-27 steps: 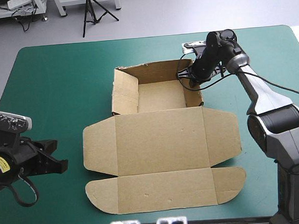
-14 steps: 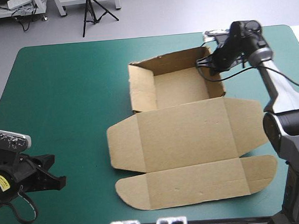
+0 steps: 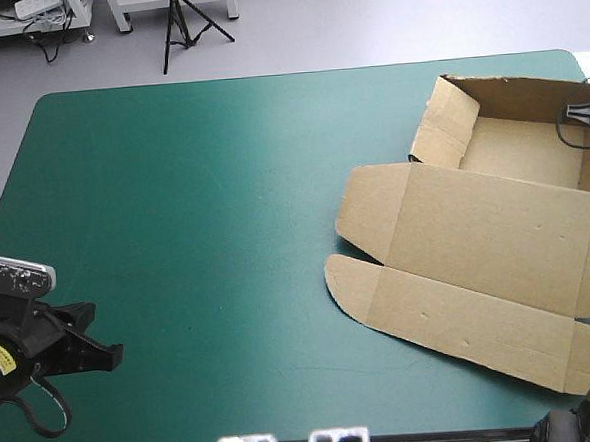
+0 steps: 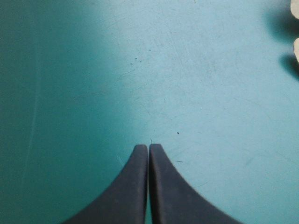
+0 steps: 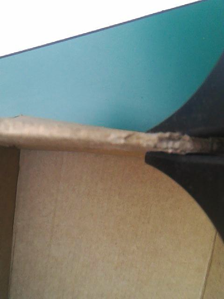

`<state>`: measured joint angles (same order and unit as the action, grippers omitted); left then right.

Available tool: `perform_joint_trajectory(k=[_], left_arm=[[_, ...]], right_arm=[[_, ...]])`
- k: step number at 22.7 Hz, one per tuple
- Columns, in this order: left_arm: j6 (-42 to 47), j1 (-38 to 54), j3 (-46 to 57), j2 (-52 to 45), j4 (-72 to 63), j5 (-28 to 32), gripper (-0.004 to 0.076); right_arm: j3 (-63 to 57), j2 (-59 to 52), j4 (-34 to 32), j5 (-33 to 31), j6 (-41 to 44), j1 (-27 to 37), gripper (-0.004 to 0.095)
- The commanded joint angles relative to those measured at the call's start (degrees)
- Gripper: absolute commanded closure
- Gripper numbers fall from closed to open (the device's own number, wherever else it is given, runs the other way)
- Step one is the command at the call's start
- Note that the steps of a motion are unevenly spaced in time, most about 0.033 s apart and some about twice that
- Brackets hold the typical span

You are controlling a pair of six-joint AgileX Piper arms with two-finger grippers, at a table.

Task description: Fold the box

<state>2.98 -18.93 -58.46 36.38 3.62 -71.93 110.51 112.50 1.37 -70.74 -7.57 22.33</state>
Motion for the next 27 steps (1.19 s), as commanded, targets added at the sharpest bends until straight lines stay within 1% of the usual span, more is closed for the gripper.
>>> perform_joint_trajectory(k=[1,2,3,6,7,9,14,16,17,18,20,21,22,24,26,27], left_arm=[[0.3,-0.2,-1.3,0.1,0.4,-2.3,0.0732],[0.3,-0.2,-1.3,0.1,0.4,-2.3,0.0732],[0.3,-0.2,-1.3,0.1,0.4,-2.3,0.0732],[0.3,-0.2,-1.3,0.1,0.5,-2.3,0.0732],[0.3,-0.2,-1.3,0.1,0.4,-2.3,0.0732],[0.3,-0.2,-1.3,0.1,0.4,-2.3,0.0732],[-1.2,-0.2,-1.3,0.2,0.4,-1.7,0.0732],[-2.2,-0.2,-1.3,0.3,0.5,-1.3,0.0732],[-3.0,-0.2,-1.3,0.3,0.5,-1.2,0.0732],[-3.6,-0.2,-1.3,0.3,0.5,-1.1,0.0732],[-4.0,-0.2,-1.3,0.3,0.5,0.2,0.0732],[-4.0,-0.2,-1.3,0.3,0.5,1.3,0.0732],[-4.2,-0.2,-1.3,0.3,0.5,2.2,0.0732],[-4.2,-0.2,-1.3,0.2,0.3,3.8,0.0732],[-4.3,-0.2,-0.5,-0.9,0.3,4.4,0.0732],[-5.2,-0.2,1.1,-2.5,0.1,6.5,0.0732]], right_arm=[[-1.6,-0.9,-1.4,-1.2,-1.6,1.6,0.0919],[-2.6,0.3,-3.0,-1.2,-2.2,1.5,0.0902],[-2.8,0.7,-3.0,-1.2,-2.2,1.5,0.0885],[-2.8,1.4,-2.4,-1.2,-2.0,1.5,0.0687],[-2.8,1.2,-2.9,-1.2,-2.0,1.5,0.0584],[-2.8,0.0,-2.2,-1.2,-1.7,1.5,0.0497],[-2.8,-7.5,-1.4,-1.2,-1.6,1.1,0.0502],[-2.8,-11.0,0.8,-1.2,-1.8,1.1,0.0521],[-2.8,-12.4,1.9,-1.2,-2.1,1.1,0.0546],[-2.8,-14.2,3.2,-1.2,-2.1,0.9,0.0603],[-2.8,-17.9,6.7,-1.2,-2.6,0.5,0.0763],[-2.9,-19.9,8.2,-1.2,-3.4,0.1,0.0862],[-3.0,-21.8,9.6,-1.2,-4.7,-0.4,0.0924],[-4.0,-25.7,11.3,-1.2,-5.0,-2.1,0.0908],[-7.7,-32.0,11.3,-1.2,-6.6,-6.0,0.0908],[-11.3,-36.1,11.3,-1.2,-7.7,-9.3,0.0908]])
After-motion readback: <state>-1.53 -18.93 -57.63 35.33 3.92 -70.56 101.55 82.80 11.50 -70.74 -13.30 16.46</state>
